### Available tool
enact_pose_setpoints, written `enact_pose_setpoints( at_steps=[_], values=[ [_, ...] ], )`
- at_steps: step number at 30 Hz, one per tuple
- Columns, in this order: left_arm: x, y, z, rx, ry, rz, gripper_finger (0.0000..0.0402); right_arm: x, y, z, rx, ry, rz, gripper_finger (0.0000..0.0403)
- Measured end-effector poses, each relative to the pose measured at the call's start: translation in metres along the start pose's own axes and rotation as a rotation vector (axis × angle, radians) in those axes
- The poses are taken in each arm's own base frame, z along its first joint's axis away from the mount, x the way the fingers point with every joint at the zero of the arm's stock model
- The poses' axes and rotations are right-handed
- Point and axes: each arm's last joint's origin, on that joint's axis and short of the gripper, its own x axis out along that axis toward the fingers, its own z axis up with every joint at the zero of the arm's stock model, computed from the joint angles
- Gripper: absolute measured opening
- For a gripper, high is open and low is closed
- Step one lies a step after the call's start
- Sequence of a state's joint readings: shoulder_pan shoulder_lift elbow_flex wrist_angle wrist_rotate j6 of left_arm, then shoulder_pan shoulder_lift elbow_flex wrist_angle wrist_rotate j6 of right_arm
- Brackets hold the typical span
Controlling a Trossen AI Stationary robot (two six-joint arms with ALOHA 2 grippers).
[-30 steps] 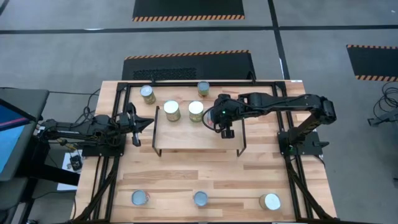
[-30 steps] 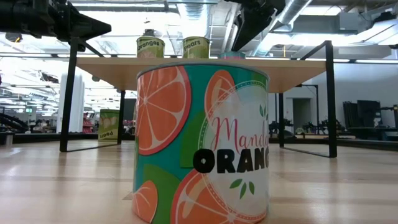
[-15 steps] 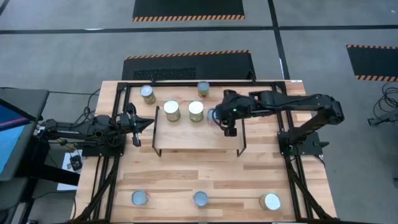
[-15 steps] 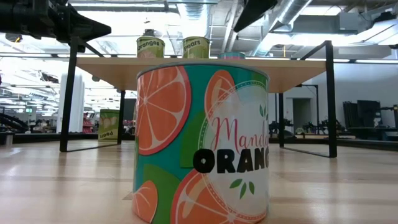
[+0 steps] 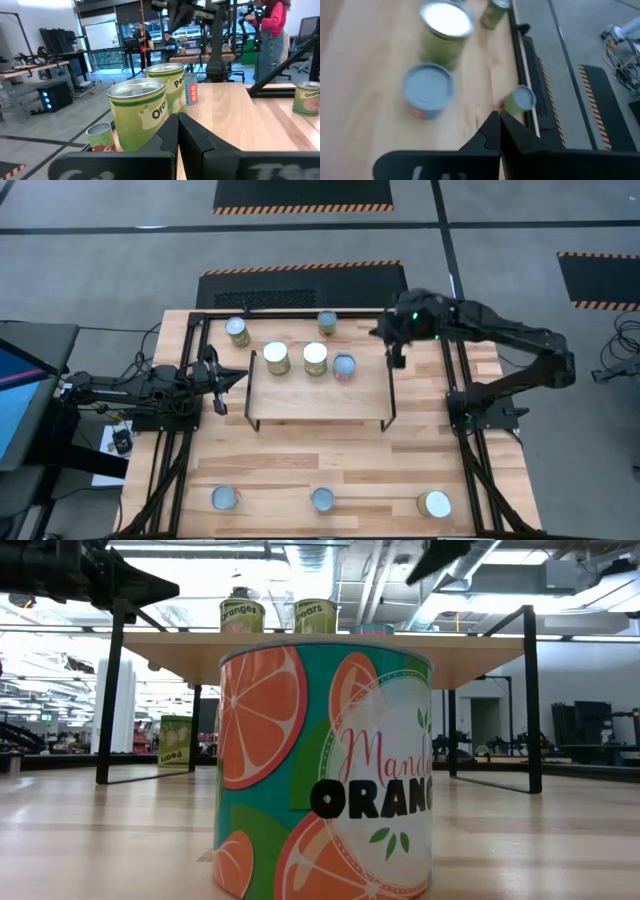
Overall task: Pick and place cans onto a shelf
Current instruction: Put the canned pineapple on the shelf
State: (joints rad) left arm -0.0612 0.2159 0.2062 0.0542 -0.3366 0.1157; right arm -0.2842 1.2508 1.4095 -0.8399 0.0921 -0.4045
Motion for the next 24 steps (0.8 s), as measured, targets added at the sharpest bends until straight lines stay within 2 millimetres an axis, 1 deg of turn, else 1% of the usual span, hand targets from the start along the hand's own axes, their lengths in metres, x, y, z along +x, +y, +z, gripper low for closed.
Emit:
enact_pose_setpoints(
  at_steps=[3, 5, 8, 11, 15, 20, 24],
  values=[
    [0.000, 0.000, 0.000, 0.001, 0.001, 0.006, 0.0000, 0.006, -0.014, -0.022, 0.028, -0.028, -0.025, 0.0012],
    [0.000, 0.000, 0.000, 0.002, 0.002, 0.011, 0.0000, 0.014, -0.021, -0.033, 0.038, -0.082, -0.025, 0.0006],
    [0.000, 0.000, -0.002, 0.007, 0.018, 0.010, 0.0000, 0.026, -0.030, -0.049, 0.061, -0.152, -0.002, 0.0009],
    [0.000, 0.000, -0.003, 0.004, 0.036, 0.008, 0.0000, 0.035, -0.036, -0.059, 0.055, -0.207, 0.011, 0.0009],
    [0.000, 0.000, -0.006, -0.001, 0.063, 0.005, 0.0000, 0.046, -0.042, -0.070, 0.021, -0.232, -0.036, 0.0005],
    [0.000, 0.000, -0.006, -0.018, 0.063, 0.006, 0.0000, 0.049, -0.050, -0.081, 0.023, -0.311, -0.036, 0.0005],
    [0.000, 0.000, -0.006, -0.018, 0.064, 0.006, 0.0000, 0.045, -0.055, -0.083, 0.029, -0.334, -0.052, 0.0005]
  ],
)
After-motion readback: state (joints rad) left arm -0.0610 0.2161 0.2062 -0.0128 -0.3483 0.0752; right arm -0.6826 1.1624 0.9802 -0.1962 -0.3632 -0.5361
